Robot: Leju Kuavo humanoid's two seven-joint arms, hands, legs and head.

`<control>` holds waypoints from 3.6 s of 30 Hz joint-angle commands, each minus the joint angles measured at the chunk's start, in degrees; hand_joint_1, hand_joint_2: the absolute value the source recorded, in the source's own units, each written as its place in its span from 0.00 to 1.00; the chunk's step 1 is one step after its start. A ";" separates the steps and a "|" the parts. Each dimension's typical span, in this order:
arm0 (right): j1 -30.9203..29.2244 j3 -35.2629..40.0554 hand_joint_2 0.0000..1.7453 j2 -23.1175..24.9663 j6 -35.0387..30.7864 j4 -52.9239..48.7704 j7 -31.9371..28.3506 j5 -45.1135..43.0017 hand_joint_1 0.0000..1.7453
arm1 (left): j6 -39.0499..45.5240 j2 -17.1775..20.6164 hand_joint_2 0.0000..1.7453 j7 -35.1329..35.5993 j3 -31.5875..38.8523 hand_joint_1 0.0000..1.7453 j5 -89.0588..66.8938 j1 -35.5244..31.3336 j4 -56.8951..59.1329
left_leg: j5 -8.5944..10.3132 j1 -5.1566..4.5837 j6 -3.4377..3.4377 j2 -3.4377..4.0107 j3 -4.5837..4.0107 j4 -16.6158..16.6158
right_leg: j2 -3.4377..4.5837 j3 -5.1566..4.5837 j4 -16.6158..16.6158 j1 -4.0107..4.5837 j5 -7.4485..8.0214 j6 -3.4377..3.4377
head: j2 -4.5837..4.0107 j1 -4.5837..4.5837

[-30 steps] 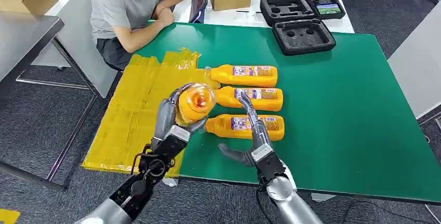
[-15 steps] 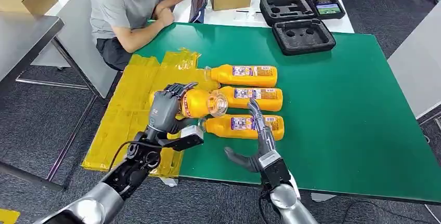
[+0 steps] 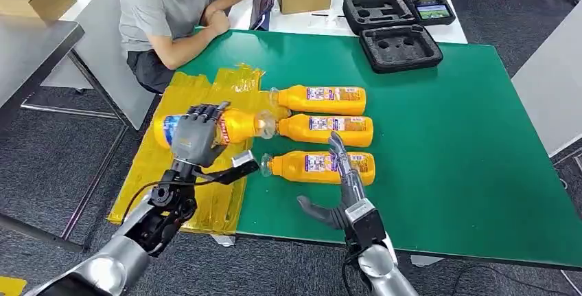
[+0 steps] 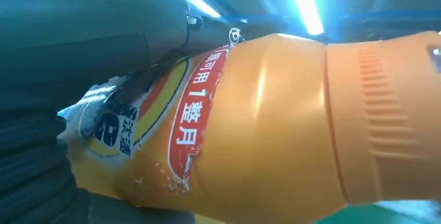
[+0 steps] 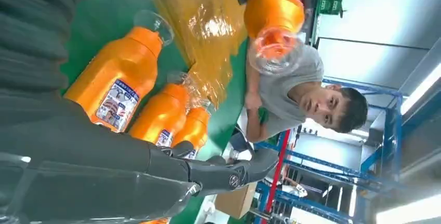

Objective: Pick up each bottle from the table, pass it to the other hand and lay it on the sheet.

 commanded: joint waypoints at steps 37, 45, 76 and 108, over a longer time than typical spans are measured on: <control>-1.17 -1.21 1.00 0.69 1.56 3.65 -0.02 -1.63 0.00 | -25.09 3.56 1.00 -10.67 2.25 1.00 -2.84 -6.05 18.29 | -0.07 0.03 0.02 0.06 0.12 0.02 | 0.02 0.13 -0.01 0.05 -0.04 -0.10 | 0.02 -0.02; -1.61 -0.67 1.00 0.67 1.51 4.02 -0.02 -1.98 0.00 | -27.14 4.04 1.00 -9.86 0.92 1.00 -3.27 -6.42 19.73 | -0.07 0.00 0.03 0.10 0.19 -0.03 | 0.06 0.20 -0.03 0.03 -0.03 -0.09 | 0.02 -0.02; -0.65 0.13 1.00 -0.83 -9.13 6.96 -0.02 7.09 0.00 | -29.16 7.32 1.00 -10.86 2.22 0.00 8.32 1.13 -3.66 | -0.11 0.04 0.03 0.08 0.23 0.00 | 0.03 0.26 -0.04 0.07 -0.07 -0.11 | 0.02 -0.02; -20.81 -8.89 1.00 -5.17 -13.49 35.85 14.52 55.10 0.00 | -42.85 7.01 1.00 -32.71 1.64 0.00 44.72 22.12 -38.14 | -0.03 -0.09 0.11 -0.04 0.05 -0.02 | -0.11 0.10 -0.06 -0.07 -0.04 -0.02 | 0.02 -0.02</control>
